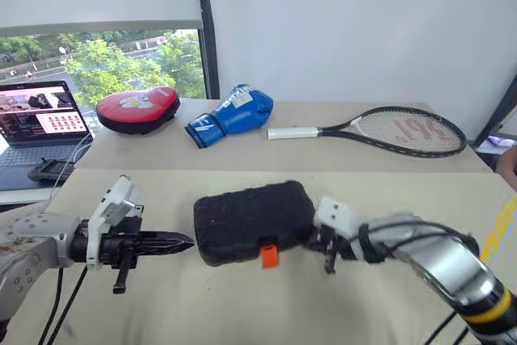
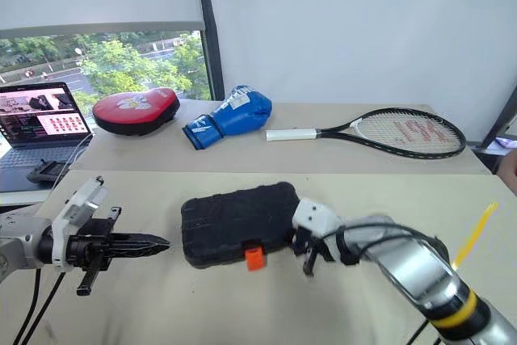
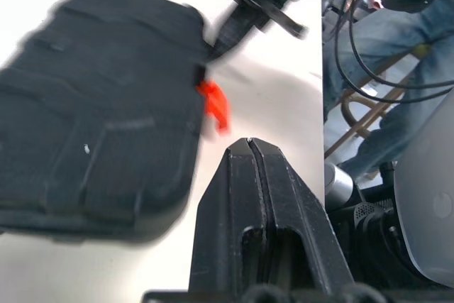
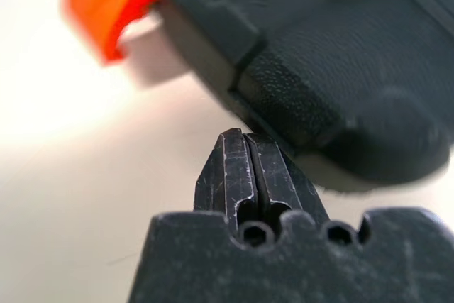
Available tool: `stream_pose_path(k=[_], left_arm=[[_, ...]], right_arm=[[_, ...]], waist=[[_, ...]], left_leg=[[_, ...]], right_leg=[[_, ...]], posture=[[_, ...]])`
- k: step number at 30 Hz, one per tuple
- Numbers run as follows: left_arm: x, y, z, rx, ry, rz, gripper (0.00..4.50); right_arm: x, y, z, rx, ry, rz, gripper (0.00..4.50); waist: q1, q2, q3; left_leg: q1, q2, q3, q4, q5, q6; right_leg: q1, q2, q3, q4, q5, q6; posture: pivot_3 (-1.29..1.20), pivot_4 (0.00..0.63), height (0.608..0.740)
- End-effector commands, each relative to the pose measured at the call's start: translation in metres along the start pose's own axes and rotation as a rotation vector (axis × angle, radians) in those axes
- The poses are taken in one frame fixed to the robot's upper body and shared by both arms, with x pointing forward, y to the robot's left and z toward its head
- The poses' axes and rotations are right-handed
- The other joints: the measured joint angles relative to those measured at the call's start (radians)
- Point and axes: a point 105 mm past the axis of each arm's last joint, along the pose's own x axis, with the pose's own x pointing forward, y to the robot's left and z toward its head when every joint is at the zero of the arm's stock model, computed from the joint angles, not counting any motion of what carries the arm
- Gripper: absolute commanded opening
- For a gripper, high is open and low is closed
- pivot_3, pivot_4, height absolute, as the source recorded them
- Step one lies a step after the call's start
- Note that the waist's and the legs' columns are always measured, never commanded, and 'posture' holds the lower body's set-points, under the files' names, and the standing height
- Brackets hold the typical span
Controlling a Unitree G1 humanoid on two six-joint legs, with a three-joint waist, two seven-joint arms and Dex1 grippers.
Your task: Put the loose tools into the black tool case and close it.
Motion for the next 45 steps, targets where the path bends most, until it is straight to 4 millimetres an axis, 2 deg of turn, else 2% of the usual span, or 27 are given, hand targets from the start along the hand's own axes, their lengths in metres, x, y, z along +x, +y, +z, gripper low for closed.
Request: stream_pose_path(k=[1,3,6,7,8,9,12,14,15,16,20,24,26,33,45], left_arm=[[0.001,-0.001,0.013,0.089,-0.023,0.034,0.01],[0.005,0.000,0.017,0.119,-0.034,0.046,0.01],[0.010,0.002,0.021,0.135,-0.054,0.063,0.01],[0.012,0.003,0.022,0.136,-0.063,0.067,0.26],[0.014,0.005,0.021,0.135,-0.067,0.067,0.52],[0.017,0.006,0.021,0.137,-0.066,0.061,0.71],[0.027,0.013,0.019,0.155,-0.058,0.050,1.85],[0.038,0.018,0.018,0.172,-0.057,0.043,2.58],[0.045,0.023,0.015,0.180,-0.040,0.034,3.00],[0.051,0.027,0.012,0.200,-0.020,0.020,3.35],[0.063,0.040,0.005,0.213,0.013,0.006,3.35],[0.071,0.052,-0.009,0.237,0.086,-0.002,3.35],[0.075,0.055,-0.010,0.245,0.089,-0.002,3.35],[0.078,0.059,-0.009,0.263,0.086,-0.002,3.35],[0.075,0.057,-0.015,0.263,0.103,-0.009,3.35]], right_arm=[[0.008,-0.039,0.015,-0.049,-0.061,-0.101,0.00],[0.006,-0.038,0.018,-0.042,-0.089,-0.041,0.00],[-0.016,-0.034,0.018,0.021,-0.128,-0.012,0.00],[-0.023,-0.030,0.018,0.039,-0.142,-0.006,0.58],[-0.030,-0.024,0.017,0.060,-0.154,-0.001,0.73],[-0.037,-0.017,0.017,0.076,-0.167,0.007,1.08],[-0.050,0.008,0.021,0.163,-0.235,0.028,2.15],[-0.049,0.023,0.020,0.211,-0.255,0.014,2.80],[-0.043,0.029,0.019,0.244,-0.261,-0.011,3.16],[-0.035,0.035,0.019,0.267,-0.267,-0.031,3.17],[-0.017,0.042,0.026,0.337,-0.286,-0.080,3.17],[0.000,0.040,0.031,0.398,-0.287,-0.137,3.17],[0.005,0.039,0.028,0.411,-0.268,-0.159,3.17],[0.011,0.046,0.029,0.445,-0.260,-0.123,3.17],[0.009,0.057,0.026,0.442,-0.229,-0.083,3.17]], waist=[[-0.001,0.000,0.000],[-0.003,0.001,0.001],[0.004,0.002,0.002],[0.008,0.003,0.002],[0.011,0.003,0.002],[0.012,0.003,0.002],[0.012,0.002,0.002],[0.011,0.002,0.002],[0.010,0.002,0.002],[0.010,0.002,0.002],[0.006,0.002,0.002],[0.007,0.003,0.002],[0.009,0.003,0.002],[0.006,0.003,0.002],[0.004,0.003,0.002]], left_leg=[[0.000,0.000,0.000,0.000,0.000,0.000],[-0.002,-0.001,0.000,0.000,0.000,0.000],[-0.003,-0.001,0.000,-0.001,0.000,0.001],[-0.004,-0.001,0.000,-0.001,0.000,0.001],[-0.005,-0.001,-0.001,-0.001,0.000,0.001],[-0.006,-0.001,-0.001,-0.001,-0.001,0.002],[-0.007,-0.001,-0.001,-0.001,-0.002,0.003],[-0.007,-0.001,-0.001,-0.001,-0.003,0.004],[-0.007,-0.001,-0.001,-0.001,-0.003,0.004],[-0.007,-0.002,-0.001,-0.001,-0.003,0.004],[-0.003,-0.003,0.001,-0.001,-0.003,0.003],[-0.002,-0.002,0.000,0.000,-0.002,0.003],[-0.002,-0.002,0.001,0.000,-0.001,0.001],[-0.003,-0.002,0.000,0.000,-0.001,0.002],[-0.003,-0.001,0.000,0.000,-0.002,0.003]], right_leg=[[0.000,0.001,0.000,0.000,0.000,0.001],[-0.001,0.001,0.000,-0.001,0.001,0.001],[-0.002,0.001,0.000,-0.001,0.001,0.002],[-0.002,0.001,0.000,-0.002,0.001,0.002],[-0.003,0.001,-0.001,-0.002,0.001,0.003],[-0.002,0.001,-0.001,-0.003,0.000,0.003],[-0.002,0.000,-0.003,-0.003,0.000,0.004],[-0.002,-0.001,-0.003,-0.004,0.000,0.005],[-0.002,-0.001,-0.002,-0.004,0.000,0.005],[-0.002,-0.002,-0.002,-0.004,0.000,0.005],[-0.001,-0.001,0.001,-0.002,0.001,0.004],[-0.001,0.002,0.001,-0.001,0.001,0.004],[-0.001,0.004,0.002,-0.001,0.001,0.004],[-0.001,0.004,0.001,-0.002,0.001,0.004],[-0.001,0.004,0.001,-0.001,0.001,0.004]], posture=[[0.00,0.150,0.740],[0.00,0.150,0.740],[0.00,0.150,0.740],[0.00,0.150,0.740],[0.00,0.150,0.740],[0.00,0.150,0.740],[0.00,0.150,0.740],[0.00,0.150,0.740],[0.00,0.150,0.740],[0.00,0.150,0.740],[0.00,0.150,0.740],[0.00,0.150,0.740],[0.00,0.150,0.740],[0.00,0.150,0.740],[0.00,0.150,0.740]])
